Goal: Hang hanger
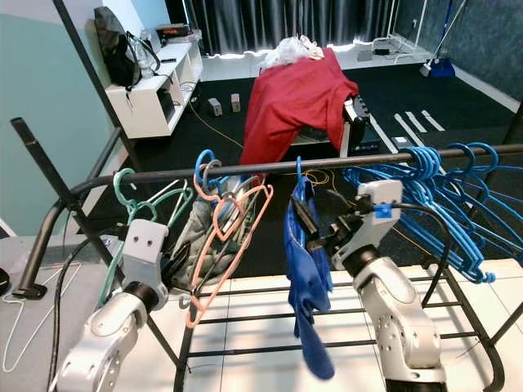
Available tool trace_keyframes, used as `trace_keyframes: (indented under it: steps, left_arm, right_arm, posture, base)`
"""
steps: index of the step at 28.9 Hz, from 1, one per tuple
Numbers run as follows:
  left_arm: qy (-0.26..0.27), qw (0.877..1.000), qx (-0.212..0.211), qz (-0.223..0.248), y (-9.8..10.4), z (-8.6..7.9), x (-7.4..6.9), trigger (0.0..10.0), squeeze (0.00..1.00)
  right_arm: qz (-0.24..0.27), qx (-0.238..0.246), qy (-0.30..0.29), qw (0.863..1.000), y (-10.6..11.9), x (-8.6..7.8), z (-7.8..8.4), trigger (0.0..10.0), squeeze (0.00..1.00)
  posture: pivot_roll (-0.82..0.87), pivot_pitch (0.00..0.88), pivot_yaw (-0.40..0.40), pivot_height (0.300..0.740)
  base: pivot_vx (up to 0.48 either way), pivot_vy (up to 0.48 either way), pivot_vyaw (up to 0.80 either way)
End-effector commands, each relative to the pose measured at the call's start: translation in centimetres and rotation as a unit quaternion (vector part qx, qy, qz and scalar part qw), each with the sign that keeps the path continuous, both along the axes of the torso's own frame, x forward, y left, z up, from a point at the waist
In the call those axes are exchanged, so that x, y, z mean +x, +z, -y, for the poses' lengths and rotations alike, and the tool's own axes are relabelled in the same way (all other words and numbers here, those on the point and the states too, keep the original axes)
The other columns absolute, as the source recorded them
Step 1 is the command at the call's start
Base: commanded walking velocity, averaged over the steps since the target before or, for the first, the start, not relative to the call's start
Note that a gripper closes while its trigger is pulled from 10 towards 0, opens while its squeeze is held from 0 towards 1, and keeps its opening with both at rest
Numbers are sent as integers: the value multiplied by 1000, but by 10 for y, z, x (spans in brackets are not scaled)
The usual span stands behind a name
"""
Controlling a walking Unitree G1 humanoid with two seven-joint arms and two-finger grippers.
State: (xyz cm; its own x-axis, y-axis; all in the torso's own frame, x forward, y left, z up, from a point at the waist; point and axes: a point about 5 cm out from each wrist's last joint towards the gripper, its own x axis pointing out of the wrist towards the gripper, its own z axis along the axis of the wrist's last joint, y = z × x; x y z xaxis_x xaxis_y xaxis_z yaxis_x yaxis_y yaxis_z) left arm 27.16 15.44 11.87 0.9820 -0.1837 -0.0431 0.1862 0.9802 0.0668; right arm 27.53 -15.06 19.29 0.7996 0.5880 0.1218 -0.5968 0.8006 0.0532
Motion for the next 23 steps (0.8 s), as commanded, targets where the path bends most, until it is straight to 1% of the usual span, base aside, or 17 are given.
trace_keyframes:
  steps: [1, 4, 5, 7, 8, 9, 10, 12, 13, 14, 16, 17, 18, 20, 21, 22, 23]
  left_arm:
    - [8, 1000, 0, 30, 14, -3, 3, 0, 0]
    - [8, 1000, 1, 28, 14, -3, 2, 0, 0]
    - [8, 1000, 1, 28, 14, -3, 2, 0, 0]
    - [6, 1000, 2, 28, 14, -1, 3, 0, 0]
    - [6, 1000, 2, 28, 14, -1, 3, 0, 0]
    - [5, 1000, 2, 28, 14, 0, 3, 0, 0]
    - [3, 1000, 2, 29, 15, 2, 3, 0, 0]
    - [1, 999, 0, 33, 16, 7, 4, 0, 0]
    - [1, 999, 0, 33, 16, 7, 4, 0, 0]
    - [0, 999, -2, 35, 17, 9, 4, 0, 0]
    - [0, 999, -3, 37, 18, 11, 4, 0, 0]
    - [-4, 999, -7, 44, 21, 18, 4, 0, 0]
    - [-6, 999, -10, 50, 24, 22, 4, 0, 0]
    - [-6, 999, -10, 50, 24, 22, 4, 0, 0]
    - [-9, 998, -12, 55, 26, 29, 3, 0, 0]
    - [-11, 998, -13, 56, 26, 32, 1, 0, 0]
    - [-11, 998, -13, 56, 26, 32, 1, 0, 0]
  right_arm:
    - [-5, -12, 22, 1000, -1, -4, -7, 10000, 0]
    - [-2, -19, 84, 996, 9, -13, -19, 10000, 0]
    - [-2, -19, 84, 996, 9, -13, -19, 10000, 0]
    - [-13, -35, 149, 988, 12, -22, -36, 10000, 0]
    - [-13, -35, 149, 988, 12, -22, -36, 10000, 0]
    - [-24, -45, 169, 984, 11, -25, -43, 10000, 0]
    - [-46, -35, 158, 986, 7, -20, -50, 10000, 0]
    - [-83, -9, 108, 991, -3, -3, -58, 10000, 0]
    - [-83, -9, 108, 991, -3, -3, -58, 10000, 0]
    - [-98, 9, 89, 991, -8, 4, -62, 10000, 0]
    - [-106, 19, 81, 991, -11, 8, -64, 10000, 0]
    - [-128, 41, 43, 990, -17, 21, -64, 10000, 0]
    - [-145, 56, 17, 988, -22, 29, -65, 10000, 0]
    - [-145, 56, 17, 988, -22, 29, -65, 10000, 0]
    - [-175, 76, -18, 982, -28, 40, -65, 10000, 0]
    - [-193, 87, -37, 977, -31, 47, -64, 10000, 0]
    - [-193, 87, -37, 977, -31, 47, -64, 10000, 0]
  posture:
    - [-56, 0, 51, 740]
    - [-54, 0, 51, 740]
    - [-54, 0, 51, 740]
    - [-54, 0, 49, 740]
    - [-54, 0, 49, 740]
    - [-54, 0, 49, 740]
    - [-54, 0, 46, 740]
    - [-52, 0, 46, 740]
    - [-52, 0, 46, 740]
    - [-43, 0, 43, 740]
    - [-43, 0, 43, 740]
    - [-16, 0, 28, 740]
    - [-14, 0, 27, 740]
    - [-14, 0, 27, 740]
    - [-12, 0, 26, 740]
    - [-2, 0, 19, 740]
    - [-2, 0, 19, 740]
  base:
    - [0, 0, 0]
    - [0, 0, 0]
    - [0, 0, 0]
    - [0, 0, 0]
    - [0, 0, 0]
    - [0, 0, 0]
    - [0, 0, 0]
    - [0, 0, 0]
    - [0, 0, 0]
    - [0, 0, 0]
    - [0, 0, 0]
    - [0, 0, 0]
    - [0, 0, 0]
    - [0, 0, 0]
    - [0, 0, 0]
    - [0, 0, 0]
    - [0, 0, 0]
